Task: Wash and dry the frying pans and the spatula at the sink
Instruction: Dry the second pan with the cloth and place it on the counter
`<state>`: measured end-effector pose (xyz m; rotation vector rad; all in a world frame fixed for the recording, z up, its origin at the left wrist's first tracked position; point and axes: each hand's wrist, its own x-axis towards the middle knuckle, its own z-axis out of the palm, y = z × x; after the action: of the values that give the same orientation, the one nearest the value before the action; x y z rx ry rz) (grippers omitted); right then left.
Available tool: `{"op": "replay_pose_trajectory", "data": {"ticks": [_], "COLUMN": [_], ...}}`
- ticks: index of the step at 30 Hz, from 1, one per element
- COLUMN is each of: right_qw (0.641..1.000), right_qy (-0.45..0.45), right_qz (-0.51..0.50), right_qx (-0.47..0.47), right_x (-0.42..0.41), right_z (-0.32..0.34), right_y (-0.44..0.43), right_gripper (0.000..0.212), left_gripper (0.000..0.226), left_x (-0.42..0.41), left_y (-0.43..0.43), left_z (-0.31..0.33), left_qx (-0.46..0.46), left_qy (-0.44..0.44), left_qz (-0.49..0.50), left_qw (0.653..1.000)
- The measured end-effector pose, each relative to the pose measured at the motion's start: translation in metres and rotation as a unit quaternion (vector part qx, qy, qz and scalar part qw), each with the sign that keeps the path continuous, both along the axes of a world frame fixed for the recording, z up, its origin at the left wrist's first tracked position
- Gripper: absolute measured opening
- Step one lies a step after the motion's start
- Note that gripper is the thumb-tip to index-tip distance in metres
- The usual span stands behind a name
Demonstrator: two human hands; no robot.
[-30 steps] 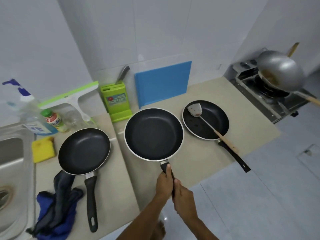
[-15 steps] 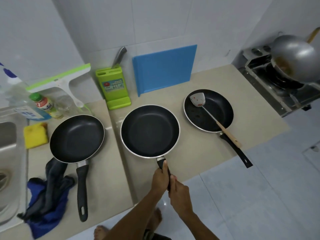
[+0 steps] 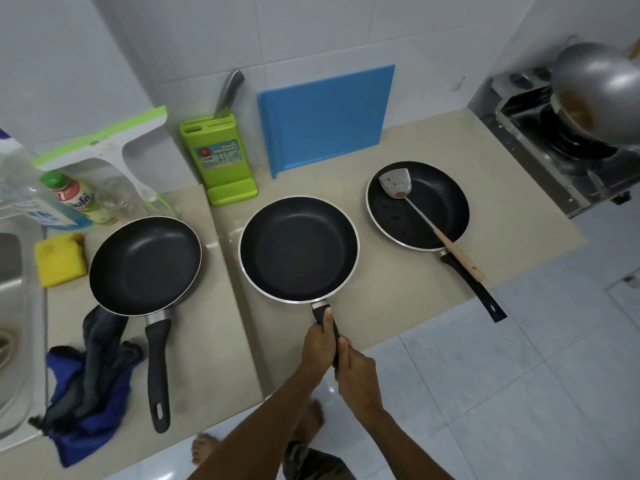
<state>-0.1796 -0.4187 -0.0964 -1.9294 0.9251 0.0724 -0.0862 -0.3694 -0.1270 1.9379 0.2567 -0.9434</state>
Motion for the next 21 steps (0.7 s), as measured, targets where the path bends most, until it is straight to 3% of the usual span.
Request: {"op": "replay_pose_trajectory", "data": {"ticks": [6,21], "right_qw": [1.0,0.999], "right_qy": [0.005,0.015], "right_qz": [-0.007,-0.012], "right_qx": [0.002,0.025], "right_x": [0.004,0.019], "right_z": [-0.001,0.005], "right_y": [-0.003,-0.006], "right_gripper": [0.054,0.044], "left_gripper": [0.086,0.085], "left_x": [0.003,0.023], "left_y": [-0.002,-0.004], "left_z": [-0.003,-0.003], "left_qx": [-0.002,0.002], "left_qy": [-0.009,0.02], "left_qz": [-0.005,-0.034], "left_qw": [1.0,0.999]}}
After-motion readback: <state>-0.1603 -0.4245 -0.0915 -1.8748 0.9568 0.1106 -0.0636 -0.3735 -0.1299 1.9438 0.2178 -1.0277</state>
